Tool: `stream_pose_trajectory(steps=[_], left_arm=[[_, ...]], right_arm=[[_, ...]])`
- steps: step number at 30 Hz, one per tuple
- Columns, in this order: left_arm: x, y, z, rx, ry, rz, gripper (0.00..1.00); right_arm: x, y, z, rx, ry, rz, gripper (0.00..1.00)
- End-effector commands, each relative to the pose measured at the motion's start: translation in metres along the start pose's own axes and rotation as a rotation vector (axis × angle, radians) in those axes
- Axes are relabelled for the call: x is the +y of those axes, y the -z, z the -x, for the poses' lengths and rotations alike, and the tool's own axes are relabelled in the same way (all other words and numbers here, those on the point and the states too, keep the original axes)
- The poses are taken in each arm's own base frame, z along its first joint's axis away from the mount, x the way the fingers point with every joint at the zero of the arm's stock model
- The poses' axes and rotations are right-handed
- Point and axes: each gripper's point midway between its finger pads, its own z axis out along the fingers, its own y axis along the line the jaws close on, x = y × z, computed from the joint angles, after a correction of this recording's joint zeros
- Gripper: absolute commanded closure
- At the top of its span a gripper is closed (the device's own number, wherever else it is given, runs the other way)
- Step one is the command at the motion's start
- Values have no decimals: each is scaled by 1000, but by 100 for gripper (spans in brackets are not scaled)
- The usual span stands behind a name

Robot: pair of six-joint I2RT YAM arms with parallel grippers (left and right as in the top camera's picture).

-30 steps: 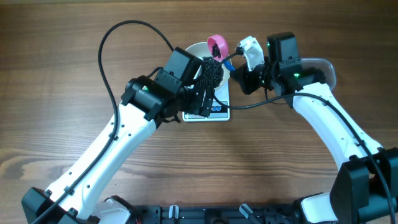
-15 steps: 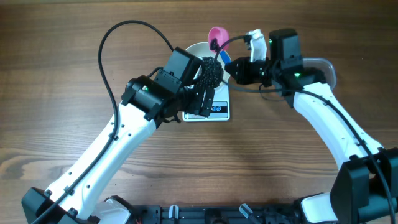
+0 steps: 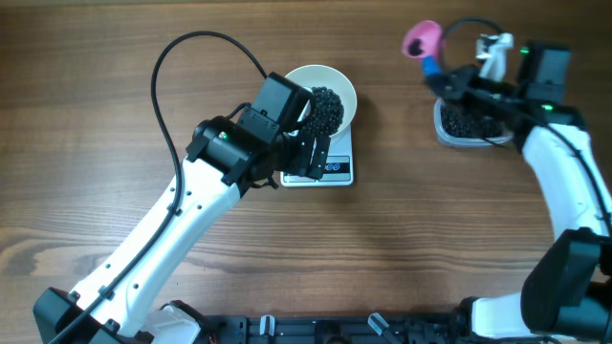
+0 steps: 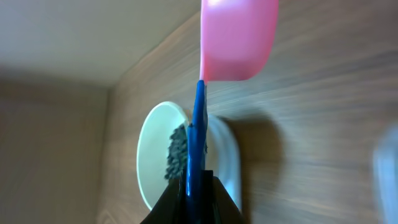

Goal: Scoop item into bowl and weigh 150g on scale
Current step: 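Carry pink scoop back to the bean tub with right gripper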

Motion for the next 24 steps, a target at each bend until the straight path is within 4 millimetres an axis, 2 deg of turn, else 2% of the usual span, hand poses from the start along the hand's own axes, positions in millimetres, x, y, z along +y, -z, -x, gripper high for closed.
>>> stream_pose_trajectory(steps=[1,5,12,17,21,24], left_arm=[[-1,8,6,-30,-15,-1,0],[-1,9,6,-30,-15,-1,0],[-1,9,6,-30,-15,-1,0],[-1,8,6,-30,-15,-1,0],[-1,9,6,-30,-15,-1,0],[-1,9,6,-30,-15,-1,0]], right_arm=[[-17,31,15,-50,-60,-6,96],[-46,55,15,-63,-55,-64,96],[-90,85,4,-62,-157,-195,96],[-95,89,-5,-35,-190,-208,96],[-107,88,-30,40,-257,-303,96],[-107,84,-39,74,-246,-311,96]])
